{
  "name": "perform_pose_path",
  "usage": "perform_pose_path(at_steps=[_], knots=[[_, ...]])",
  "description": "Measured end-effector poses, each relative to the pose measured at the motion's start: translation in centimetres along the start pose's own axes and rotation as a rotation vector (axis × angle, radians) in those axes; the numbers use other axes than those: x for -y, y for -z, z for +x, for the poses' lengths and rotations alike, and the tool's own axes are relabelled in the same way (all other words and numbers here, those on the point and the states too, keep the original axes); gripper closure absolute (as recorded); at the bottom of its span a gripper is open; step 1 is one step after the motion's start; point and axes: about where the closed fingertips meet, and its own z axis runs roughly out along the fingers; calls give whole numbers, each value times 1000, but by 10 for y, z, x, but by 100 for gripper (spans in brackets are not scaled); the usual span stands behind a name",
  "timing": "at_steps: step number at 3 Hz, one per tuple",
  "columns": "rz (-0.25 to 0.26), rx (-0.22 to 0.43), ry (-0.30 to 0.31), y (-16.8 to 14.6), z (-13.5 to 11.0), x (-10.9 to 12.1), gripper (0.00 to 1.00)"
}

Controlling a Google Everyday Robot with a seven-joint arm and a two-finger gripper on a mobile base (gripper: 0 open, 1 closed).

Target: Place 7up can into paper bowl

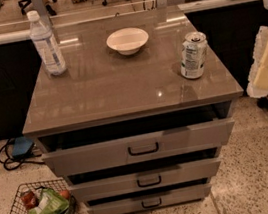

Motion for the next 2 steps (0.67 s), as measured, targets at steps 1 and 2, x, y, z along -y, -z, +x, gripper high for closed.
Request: perform_pose_path(at_steps=[1,2], knots=[[0,0,0,0,0,0,0],[30,69,-21,-3,4,11,0]])
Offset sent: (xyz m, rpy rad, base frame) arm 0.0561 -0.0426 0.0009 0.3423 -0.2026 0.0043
